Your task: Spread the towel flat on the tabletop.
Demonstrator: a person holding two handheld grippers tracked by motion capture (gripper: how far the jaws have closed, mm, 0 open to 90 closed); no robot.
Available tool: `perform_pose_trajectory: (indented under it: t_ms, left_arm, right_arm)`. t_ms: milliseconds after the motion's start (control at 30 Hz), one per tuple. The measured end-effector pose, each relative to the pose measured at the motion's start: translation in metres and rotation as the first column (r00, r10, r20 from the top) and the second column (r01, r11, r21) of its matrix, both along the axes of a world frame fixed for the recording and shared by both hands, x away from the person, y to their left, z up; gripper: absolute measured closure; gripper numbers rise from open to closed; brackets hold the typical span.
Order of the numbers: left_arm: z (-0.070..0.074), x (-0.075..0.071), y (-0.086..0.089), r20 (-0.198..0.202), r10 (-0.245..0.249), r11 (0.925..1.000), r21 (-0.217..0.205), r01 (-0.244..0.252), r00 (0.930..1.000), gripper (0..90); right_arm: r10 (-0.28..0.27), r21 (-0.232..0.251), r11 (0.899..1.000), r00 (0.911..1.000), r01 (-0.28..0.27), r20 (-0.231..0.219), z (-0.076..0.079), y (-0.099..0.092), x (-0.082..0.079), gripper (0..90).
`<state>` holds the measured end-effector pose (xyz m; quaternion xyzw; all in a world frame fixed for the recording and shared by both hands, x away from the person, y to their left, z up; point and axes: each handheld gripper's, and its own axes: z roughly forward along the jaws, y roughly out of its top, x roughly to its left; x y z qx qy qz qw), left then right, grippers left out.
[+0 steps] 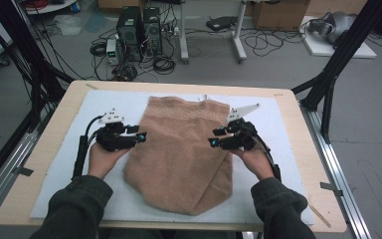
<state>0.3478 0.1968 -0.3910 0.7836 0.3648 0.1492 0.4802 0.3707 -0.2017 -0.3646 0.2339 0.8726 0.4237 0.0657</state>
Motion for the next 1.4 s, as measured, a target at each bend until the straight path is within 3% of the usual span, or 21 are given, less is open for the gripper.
perform_pose_trajectory:
  t_ms: [133,200,267,300,367,467,567,633,733,833,900,967,1033,1133,1167,1233,1267,1333,1400]
  left_arm:
    - [-0.011,-0.027,0.003,-0.013,-0.038,0.9987,0.033,0.038,0.9992,51.0]
    - [-0.015,-0.040,0.005,-0.022,-0.060,0.9980,0.019,0.060,0.9980,50.1]
    - [-0.021,-0.050,0.005,-0.056,-0.092,0.9953,0.026,0.094,0.9942,47.6]
    - [-0.025,-0.055,0.005,-0.073,-0.111,0.9918,0.054,0.115,0.9911,44.5]
    - [-0.031,-0.064,0.005,-0.082,-0.135,0.9883,0.060,0.140,0.9875,41.6]
    - [-0.038,-0.073,0.005,-0.096,-0.163,0.9809,0.091,0.172,0.9820,41.5]
    - [-0.045,-0.076,0.004,-0.135,-0.183,0.9714,0.128,0.200,0.9738,43.9]
    - [-0.049,-0.077,0.002,-0.150,-0.187,0.9662,0.150,0.209,0.9708,48.7]
    - [-0.051,-0.077,-0.001,-0.136,-0.182,0.9659,0.161,0.203,0.9739,55.8]
    - [-0.049,-0.077,-0.003,-0.146,-0.169,0.9679,0.162,0.192,0.9746,65.9]
    - [-0.048,-0.076,-0.004,-0.141,-0.168,0.9675,0.166,0.191,0.9756,77.2]
    - [-0.047,-0.075,-0.004,-0.148,-0.166,0.9690,0.159,0.190,0.9748,81.9]
    - [-0.040,-0.073,-0.002,-0.143,-0.157,0.9767,0.124,0.175,0.9773,83.6]
    - [-0.020,-0.065,0.003,-0.096,-0.115,0.9918,0.045,0.120,0.9887,84.3]
    - [-0.013,-0.059,0.003,-0.079,-0.085,0.9962,0.015,0.086,0.9933,84.4]
    - [-0.001,-0.043,0.006,-0.076,-0.038,0.9980,-0.053,0.034,0.9964,84.4]
    - [0.003,-0.035,0.006,-0.068,-0.007,0.9977,-0.067,0.002,0.9976,84.5]
    - [0.006,-0.017,0.004,-0.056,0.046,0.9973,-0.054,-0.049,0.9974,84.5]
    - [0.002,0.001,0.001,-0.085,0.071,0.9946,-0.070,-0.077,0.9938,84.6]
  right_arm:
    - [0.044,0.010,0.999,0.9990,-0.044,0.003,-0.016,0.003,-0.028,54.1]
    - [0.052,0.017,0.999,0.9986,-0.052,0.000,-0.023,0.004,-0.041,53.3]
    - [0.068,0.034,0.997,0.9975,-0.068,-0.015,-0.030,0.004,-0.051,51.6]
    - [0.077,0.025,0.997,0.9969,-0.077,-0.014,-0.032,0.006,-0.056,51.0]
    - [0.094,0.008,0.996,0.9955,-0.094,-0.013,-0.036,0.008,-0.066,50.5]
    - [0.117,0.002,0.993,0.9927,-0.117,-0.031,-0.043,0.009,-0.076,49.8]
    - [0.154,0.006,0.988,0.9874,-0.154,-0.036,-0.055,0.011,-0.083,49.5]
    - [0.158,-0.023,0.987,0.9864,-0.159,-0.046,-0.061,0.013,-0.085,49.6]
    - [0.154,-0.048,0.987,0.9865,-0.157,-0.056,-0.069,0.018,-0.085,52.8]
    - [0.155,-0.076,0.985,0.9879,-0.155,-0.010,-0.072,0.023,-0.085,63.4]
    - [0.152,-0.080,0.985,0.9883,-0.152,-0.006,-0.071,0.025,-0.084,75.5]
    - [0.158,-0.080,0.984,0.9873,-0.159,-0.014,-0.069,0.027,-0.081,80.5]
    - [0.174,-0.089,0.981,0.9848,-0.174,-0.008,-0.062,0.027,-0.078,81.2]
    - [0.167,-0.054,0.985,0.9846,-0.164,0.052,-0.037,0.025,-0.072,81.2]
    - [0.158,-0.049,0.987,0.9853,-0.155,0.064,-0.029,0.024,-0.067,81.3]
    - [0.123,-0.062,0.991,0.9888,-0.118,0.085,-0.016,0.023,-0.052,81.2]
    - [0.094,-0.066,0.994,0.9916,-0.088,0.090,-0.012,0.022,-0.042,81.2]
    - [0.033,-0.063,0.998,0.9958,-0.028,0.085,-0.010,0.016,-0.021,81.2]
    - [-0.025,-0.050,0.998,0.9992,0.027,0.032,-0.016,0.009,0.000,81.2]
